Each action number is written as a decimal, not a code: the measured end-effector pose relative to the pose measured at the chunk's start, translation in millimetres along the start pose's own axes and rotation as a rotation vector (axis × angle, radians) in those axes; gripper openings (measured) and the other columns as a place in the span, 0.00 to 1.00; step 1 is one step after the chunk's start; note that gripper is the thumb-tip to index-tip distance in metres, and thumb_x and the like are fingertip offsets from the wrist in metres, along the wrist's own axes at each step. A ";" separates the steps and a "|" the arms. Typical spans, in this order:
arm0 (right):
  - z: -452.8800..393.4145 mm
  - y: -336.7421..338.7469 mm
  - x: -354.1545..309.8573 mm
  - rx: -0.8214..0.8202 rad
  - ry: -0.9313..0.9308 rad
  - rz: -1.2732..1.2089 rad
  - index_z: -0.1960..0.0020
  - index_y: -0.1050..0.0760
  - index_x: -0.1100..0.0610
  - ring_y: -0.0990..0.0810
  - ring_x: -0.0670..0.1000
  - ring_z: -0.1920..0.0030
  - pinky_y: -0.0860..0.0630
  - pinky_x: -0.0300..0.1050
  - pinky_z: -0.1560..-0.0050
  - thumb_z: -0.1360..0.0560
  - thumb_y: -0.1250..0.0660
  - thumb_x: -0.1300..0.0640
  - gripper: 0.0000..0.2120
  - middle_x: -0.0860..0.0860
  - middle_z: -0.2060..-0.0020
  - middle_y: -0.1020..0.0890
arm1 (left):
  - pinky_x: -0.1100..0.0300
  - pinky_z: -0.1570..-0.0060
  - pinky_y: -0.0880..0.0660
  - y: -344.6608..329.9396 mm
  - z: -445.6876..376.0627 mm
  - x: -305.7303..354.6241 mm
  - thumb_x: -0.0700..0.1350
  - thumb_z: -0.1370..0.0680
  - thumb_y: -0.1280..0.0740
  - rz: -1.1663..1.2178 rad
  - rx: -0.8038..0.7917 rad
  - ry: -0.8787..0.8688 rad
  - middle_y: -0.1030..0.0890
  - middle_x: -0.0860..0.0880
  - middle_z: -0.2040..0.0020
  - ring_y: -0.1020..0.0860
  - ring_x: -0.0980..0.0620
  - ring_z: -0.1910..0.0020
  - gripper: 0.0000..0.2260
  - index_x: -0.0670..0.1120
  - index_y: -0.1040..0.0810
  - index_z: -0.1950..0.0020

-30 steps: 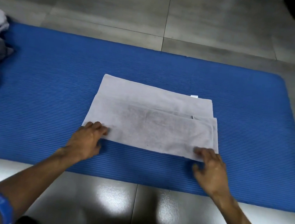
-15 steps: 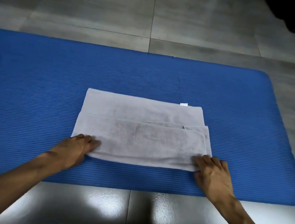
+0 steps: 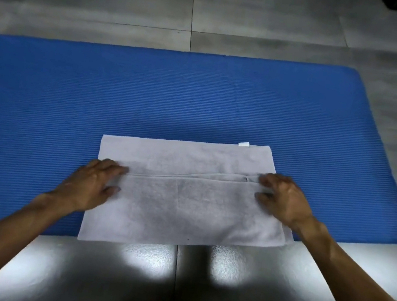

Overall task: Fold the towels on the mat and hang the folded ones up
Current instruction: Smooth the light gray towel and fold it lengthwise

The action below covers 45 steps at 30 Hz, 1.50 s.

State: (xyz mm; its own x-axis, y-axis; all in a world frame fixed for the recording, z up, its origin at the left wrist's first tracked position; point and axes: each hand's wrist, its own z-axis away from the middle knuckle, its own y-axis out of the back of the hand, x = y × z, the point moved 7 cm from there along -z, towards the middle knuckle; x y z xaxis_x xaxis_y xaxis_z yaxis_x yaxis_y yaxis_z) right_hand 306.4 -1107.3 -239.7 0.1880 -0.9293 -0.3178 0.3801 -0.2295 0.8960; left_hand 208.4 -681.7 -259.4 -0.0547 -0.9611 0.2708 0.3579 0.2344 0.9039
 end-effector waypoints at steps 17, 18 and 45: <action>-17.1 -2.2 8.3 0.039 0.063 0.029 0.37 0.25 0.54 0.25 0.58 0.44 0.27 0.54 0.43 0.29 0.29 0.61 0.21 0.51 0.42 0.23 | 0.70 0.60 0.27 18.1 8.4 -45.4 0.34 0.30 0.25 0.599 0.140 0.452 0.17 0.43 0.59 0.21 0.57 0.65 0.04 0.40 0.16 0.57; -17.4 -1.0 10.4 0.037 0.064 0.054 0.41 0.23 0.53 0.25 0.59 0.45 0.27 0.55 0.44 0.30 0.28 0.59 0.17 0.51 0.45 0.21 | 0.69 0.57 0.27 16.1 10.0 -48.3 0.35 0.30 0.25 0.641 0.138 0.480 0.16 0.44 0.59 0.21 0.56 0.63 0.05 0.42 0.16 0.57; -14.4 -23.8 -84.3 0.263 0.161 0.065 0.24 0.38 0.54 0.40 0.60 0.24 0.41 0.59 0.27 0.20 0.49 0.48 0.26 0.56 0.24 0.37 | 0.46 0.33 0.32 -12.6 -7.8 56.0 0.53 0.20 0.46 0.069 0.239 -0.005 0.31 0.42 0.28 0.33 0.41 0.30 0.23 0.47 0.31 0.27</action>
State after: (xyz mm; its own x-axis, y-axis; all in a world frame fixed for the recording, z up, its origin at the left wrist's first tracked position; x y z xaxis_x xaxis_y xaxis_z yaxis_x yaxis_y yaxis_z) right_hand 294.5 -1019.3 -238.7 0.3529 -0.8916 -0.2838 0.1194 -0.2580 0.9587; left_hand 208.1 -739.6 -258.2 -0.0426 -0.9411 0.3355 0.1302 0.3277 0.9358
